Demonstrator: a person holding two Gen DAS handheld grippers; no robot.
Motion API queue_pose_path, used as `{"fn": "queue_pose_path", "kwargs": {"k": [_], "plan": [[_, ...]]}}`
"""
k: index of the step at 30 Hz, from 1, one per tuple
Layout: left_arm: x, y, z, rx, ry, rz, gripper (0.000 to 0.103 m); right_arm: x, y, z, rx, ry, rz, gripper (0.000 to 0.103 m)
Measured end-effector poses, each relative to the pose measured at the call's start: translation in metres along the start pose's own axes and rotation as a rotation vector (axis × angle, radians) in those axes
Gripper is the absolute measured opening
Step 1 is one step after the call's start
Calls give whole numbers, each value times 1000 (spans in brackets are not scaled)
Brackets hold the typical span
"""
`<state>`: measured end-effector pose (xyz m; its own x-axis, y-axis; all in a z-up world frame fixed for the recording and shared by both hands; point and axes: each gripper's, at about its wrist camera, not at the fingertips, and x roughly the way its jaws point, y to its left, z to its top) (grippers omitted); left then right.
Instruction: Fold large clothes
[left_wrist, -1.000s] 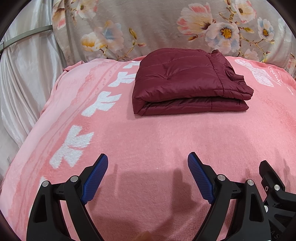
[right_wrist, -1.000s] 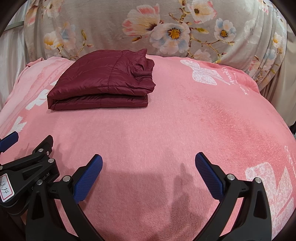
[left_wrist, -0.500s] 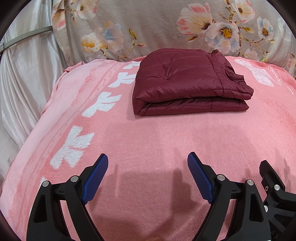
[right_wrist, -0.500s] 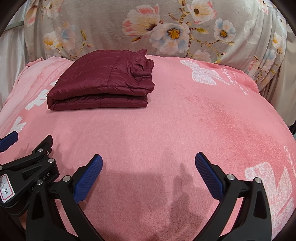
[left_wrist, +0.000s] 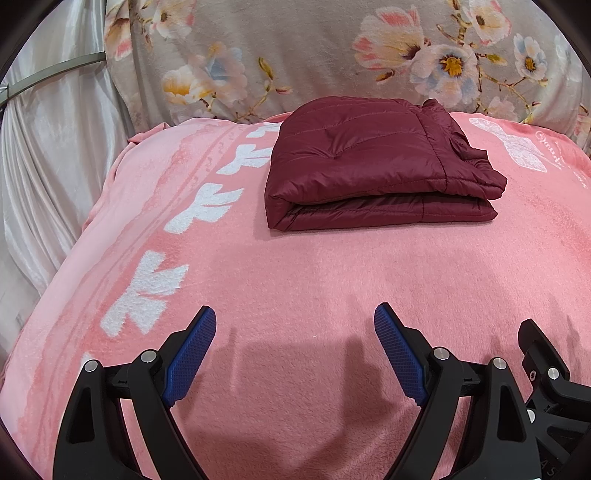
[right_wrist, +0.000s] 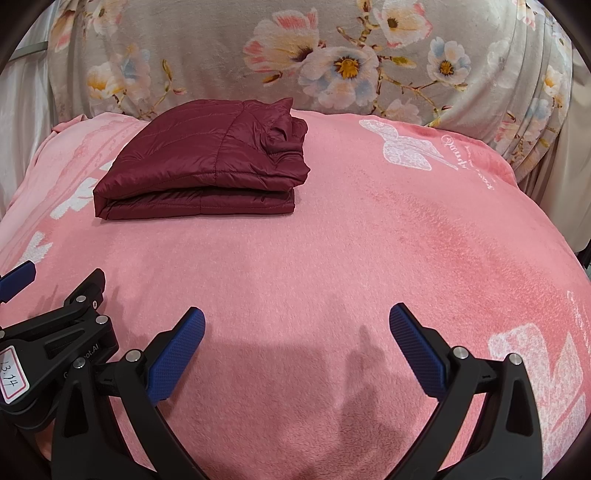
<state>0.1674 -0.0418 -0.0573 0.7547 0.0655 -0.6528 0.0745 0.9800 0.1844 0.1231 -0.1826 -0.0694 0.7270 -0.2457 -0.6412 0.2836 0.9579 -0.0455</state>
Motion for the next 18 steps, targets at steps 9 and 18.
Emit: {"fn": "queue_pose_path", "kwargs": {"k": [9,18], "plan": [[0,-1,0,0,-2,1,84,0,0,0,0,-1,0,98],[-3,-8,2,14,-5,-1,73,0,0,2,-8,-1,-12,98]]}}
